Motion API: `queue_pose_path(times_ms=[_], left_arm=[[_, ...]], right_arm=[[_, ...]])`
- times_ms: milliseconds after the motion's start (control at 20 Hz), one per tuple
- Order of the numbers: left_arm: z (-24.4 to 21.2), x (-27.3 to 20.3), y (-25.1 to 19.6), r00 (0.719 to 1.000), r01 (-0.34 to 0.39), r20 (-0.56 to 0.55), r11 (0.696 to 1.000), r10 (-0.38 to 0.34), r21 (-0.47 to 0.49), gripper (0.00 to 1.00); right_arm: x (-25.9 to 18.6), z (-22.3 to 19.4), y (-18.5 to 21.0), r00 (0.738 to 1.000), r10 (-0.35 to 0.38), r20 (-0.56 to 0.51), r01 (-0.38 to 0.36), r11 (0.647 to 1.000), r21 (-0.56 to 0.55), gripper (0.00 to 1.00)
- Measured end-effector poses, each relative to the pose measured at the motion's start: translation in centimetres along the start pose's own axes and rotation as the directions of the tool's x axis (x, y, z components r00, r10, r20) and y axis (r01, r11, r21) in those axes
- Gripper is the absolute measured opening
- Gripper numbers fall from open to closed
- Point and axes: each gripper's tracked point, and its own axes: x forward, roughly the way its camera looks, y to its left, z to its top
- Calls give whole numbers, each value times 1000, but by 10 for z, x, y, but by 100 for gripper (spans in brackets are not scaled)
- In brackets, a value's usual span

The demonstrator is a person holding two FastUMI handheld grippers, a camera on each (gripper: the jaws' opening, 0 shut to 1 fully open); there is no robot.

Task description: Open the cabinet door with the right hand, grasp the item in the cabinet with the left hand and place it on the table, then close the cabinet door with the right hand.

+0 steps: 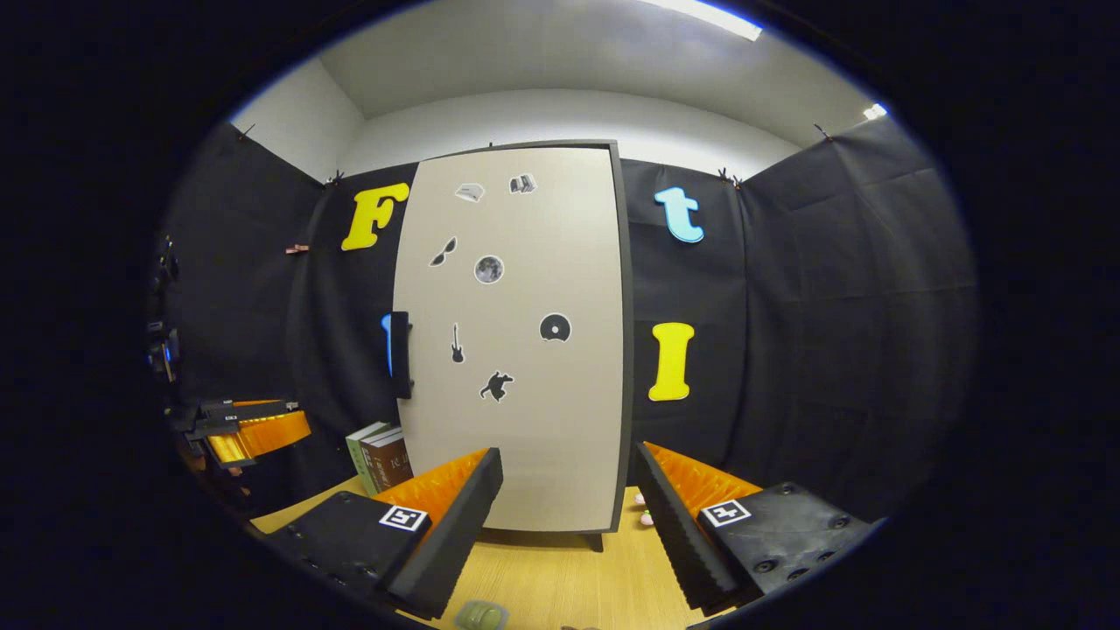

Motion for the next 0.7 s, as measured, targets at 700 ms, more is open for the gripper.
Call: queue_pose_path(times_ms=[700], left_arm=[[7, -6, -8, 999, 35, 10, 999, -35, 12, 95]], right_arm=[[-15, 5, -4, 1000, -20, 0, 20, 1000, -2, 97]])
